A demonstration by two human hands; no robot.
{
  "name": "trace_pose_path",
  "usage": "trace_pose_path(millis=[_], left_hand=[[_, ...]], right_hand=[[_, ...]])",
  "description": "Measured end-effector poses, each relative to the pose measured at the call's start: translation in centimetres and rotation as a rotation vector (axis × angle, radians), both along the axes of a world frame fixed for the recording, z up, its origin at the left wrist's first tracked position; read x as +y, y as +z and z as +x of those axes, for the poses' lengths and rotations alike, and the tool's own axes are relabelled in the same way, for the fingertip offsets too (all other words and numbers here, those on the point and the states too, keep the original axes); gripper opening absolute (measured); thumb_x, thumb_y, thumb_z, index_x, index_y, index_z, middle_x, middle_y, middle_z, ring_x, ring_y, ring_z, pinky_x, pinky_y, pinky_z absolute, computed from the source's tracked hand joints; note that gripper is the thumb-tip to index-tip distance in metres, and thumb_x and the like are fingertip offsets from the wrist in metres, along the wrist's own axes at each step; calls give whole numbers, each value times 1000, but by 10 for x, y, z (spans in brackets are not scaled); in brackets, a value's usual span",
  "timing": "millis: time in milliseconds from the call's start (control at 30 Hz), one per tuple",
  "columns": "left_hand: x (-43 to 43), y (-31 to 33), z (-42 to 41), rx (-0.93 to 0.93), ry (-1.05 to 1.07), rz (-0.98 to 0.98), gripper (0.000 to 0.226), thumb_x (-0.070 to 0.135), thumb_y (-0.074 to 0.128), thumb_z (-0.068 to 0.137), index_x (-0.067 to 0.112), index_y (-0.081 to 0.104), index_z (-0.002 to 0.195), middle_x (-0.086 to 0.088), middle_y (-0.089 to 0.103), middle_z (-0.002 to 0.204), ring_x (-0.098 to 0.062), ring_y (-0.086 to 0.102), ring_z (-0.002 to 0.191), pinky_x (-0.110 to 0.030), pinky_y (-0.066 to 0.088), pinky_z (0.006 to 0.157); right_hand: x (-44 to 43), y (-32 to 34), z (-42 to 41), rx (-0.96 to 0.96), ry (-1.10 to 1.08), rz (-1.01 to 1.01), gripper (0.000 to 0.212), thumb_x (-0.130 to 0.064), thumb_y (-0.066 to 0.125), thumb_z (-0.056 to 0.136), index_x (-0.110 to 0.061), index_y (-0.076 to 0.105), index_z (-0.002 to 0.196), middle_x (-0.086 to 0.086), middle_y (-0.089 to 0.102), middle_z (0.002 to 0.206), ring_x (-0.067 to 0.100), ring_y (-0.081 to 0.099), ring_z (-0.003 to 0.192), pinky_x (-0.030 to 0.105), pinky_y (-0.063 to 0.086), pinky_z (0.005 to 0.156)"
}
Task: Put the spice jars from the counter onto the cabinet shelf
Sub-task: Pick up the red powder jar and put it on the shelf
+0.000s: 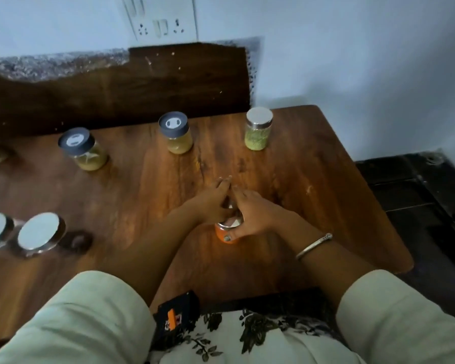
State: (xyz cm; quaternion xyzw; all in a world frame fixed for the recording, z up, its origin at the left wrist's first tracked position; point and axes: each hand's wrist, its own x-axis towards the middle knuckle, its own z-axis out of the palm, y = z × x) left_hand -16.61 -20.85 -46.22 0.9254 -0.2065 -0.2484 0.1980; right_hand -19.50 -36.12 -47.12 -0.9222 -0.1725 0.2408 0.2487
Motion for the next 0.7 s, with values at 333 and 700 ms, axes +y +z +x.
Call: trace_pose_path(millis=[333,700], left_hand=[[18,-20,-48,35,171,-211,107,22,75,73,10,0,149,-7,39,138,-15,46,117,-7,36,79],[57,-1,-69,18,313,-574,134,27,85,61,32,-21,144,9,26,148,-4,33,130,-10,34,99]], right_hand=[[-2,-35,-10,-140,-50,140,105,-38,87,55,-24,25,140,2,39,137,20,44,123,35,47,95],[32,13,-22,-91,-472,616,102,-59,79,42,-28,39,130,-10,53,120,9,53,108,29,49,88]])
